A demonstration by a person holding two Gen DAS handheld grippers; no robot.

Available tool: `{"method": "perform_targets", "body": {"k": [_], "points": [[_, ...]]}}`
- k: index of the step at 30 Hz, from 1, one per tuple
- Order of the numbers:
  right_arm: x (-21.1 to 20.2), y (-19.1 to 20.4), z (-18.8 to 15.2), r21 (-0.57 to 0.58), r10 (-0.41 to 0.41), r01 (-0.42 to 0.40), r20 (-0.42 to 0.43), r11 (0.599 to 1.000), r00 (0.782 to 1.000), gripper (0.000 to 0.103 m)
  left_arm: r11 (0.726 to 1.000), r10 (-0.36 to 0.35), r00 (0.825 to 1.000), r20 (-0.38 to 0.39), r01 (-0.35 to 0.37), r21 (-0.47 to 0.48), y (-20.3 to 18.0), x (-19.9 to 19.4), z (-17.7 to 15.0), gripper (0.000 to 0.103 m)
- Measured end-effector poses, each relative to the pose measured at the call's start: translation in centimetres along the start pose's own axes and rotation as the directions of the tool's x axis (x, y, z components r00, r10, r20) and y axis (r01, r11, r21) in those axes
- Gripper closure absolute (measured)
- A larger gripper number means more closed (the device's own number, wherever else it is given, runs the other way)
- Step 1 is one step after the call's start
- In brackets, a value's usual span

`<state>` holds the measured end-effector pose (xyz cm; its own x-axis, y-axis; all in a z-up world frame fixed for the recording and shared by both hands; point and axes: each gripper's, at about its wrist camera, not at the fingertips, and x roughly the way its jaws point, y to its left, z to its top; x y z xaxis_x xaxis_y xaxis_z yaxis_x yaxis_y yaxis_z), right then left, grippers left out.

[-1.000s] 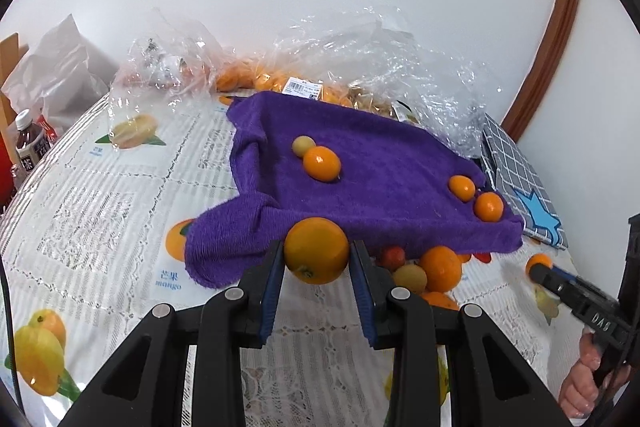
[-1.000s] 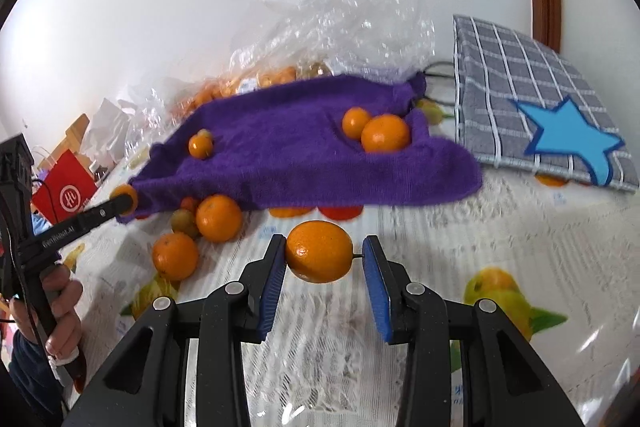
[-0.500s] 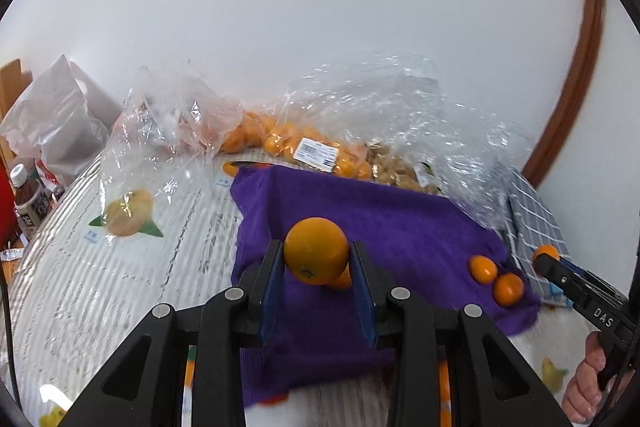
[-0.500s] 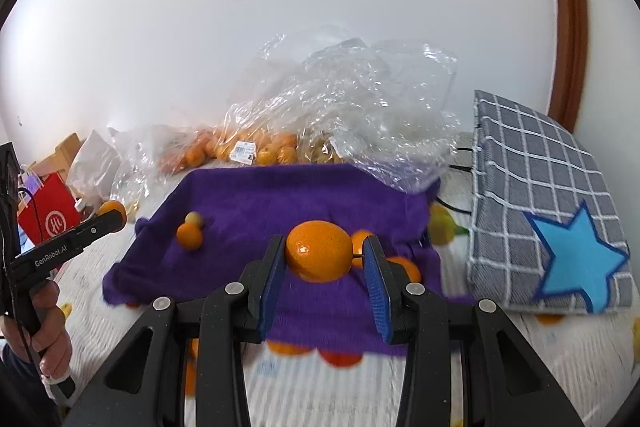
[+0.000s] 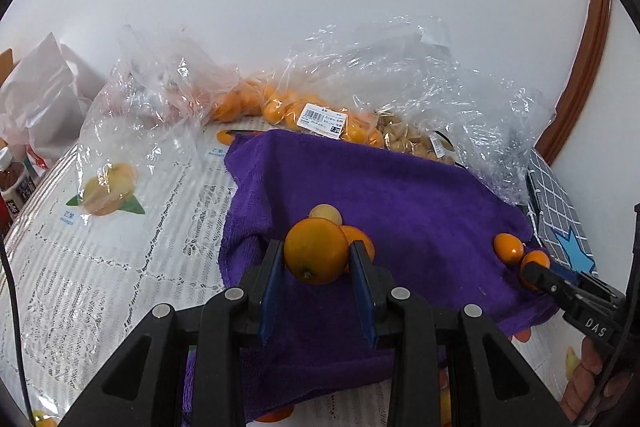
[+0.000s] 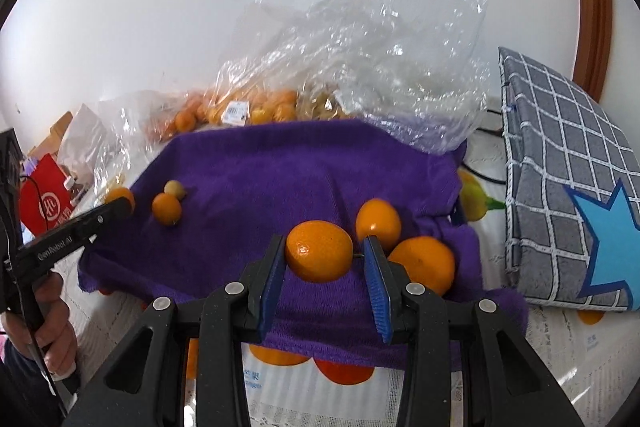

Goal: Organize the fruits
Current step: 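Lift both held fruits and carry them over the purple towel, then open the right tool to drop the mandarin onto the towel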

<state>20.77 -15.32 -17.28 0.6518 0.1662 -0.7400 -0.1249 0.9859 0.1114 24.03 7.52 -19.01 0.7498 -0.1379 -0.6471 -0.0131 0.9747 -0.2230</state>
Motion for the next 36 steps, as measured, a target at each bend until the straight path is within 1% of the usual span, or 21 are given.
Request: {"method": "perform_targets", "body": {"k": [6, 12, 16, 21, 27, 28, 36], "points": [[0.9, 0.1, -0.3, -0.005, -0.006, 0.005, -0.026, 1.0, 1.0, 0.064, 1.0, 0.01, 1.0, -0.016, -0.01, 0.0, 0.1, 0.3, 0.0, 0.071], [1.0, 0.1, -0.5, 0.0, -0.023, 0.023, -0.025, 1.0, 0.999, 0.064, 1.0, 0.011, 1.0, -0.012, -0.01, 0.01, -0.1, 0.3, 0.0, 0.071], [1.4, 1.1, -0.6, -0.054, -0.059, 0.057, -0.033, 0.997, 0.998, 0.064, 1.0, 0.015, 1.0, -0.019, -0.014, 0.019, -0.2, 0.5, -0.1, 0.071], [1.8, 1.9, -1.0, -0.095, -0.07, 0.066, -0.045, 0.993, 0.996, 0.064, 1.0, 0.015, 0.999, -0.03, -0.014, 0.027, -0.4, 0.7, -0.1, 0.071], [2.0, 1.3, -0.9, -0.067, -0.066, 0.062, -0.057, 0.996, 0.996, 0.064, 1.0, 0.012, 0.999, -0.051, -0.011, 0.019, -0.2, 1.1, 0.0, 0.071], [2.0, 1.3, -0.9, -0.065, -0.066, 0.063, -0.058, 0.996, 0.996, 0.064, 1.0, 0.013, 0.998, -0.065, -0.011, 0.023, -0.2, 1.1, 0.0, 0.071], [2.1, 1.2, -1.0, -0.069, -0.069, 0.065, -0.059, 0.996, 0.996, 0.064, 0.999, 0.017, 0.997, -0.078, -0.014, 0.032, -0.3, 1.3, -0.1, 0.071]]}}
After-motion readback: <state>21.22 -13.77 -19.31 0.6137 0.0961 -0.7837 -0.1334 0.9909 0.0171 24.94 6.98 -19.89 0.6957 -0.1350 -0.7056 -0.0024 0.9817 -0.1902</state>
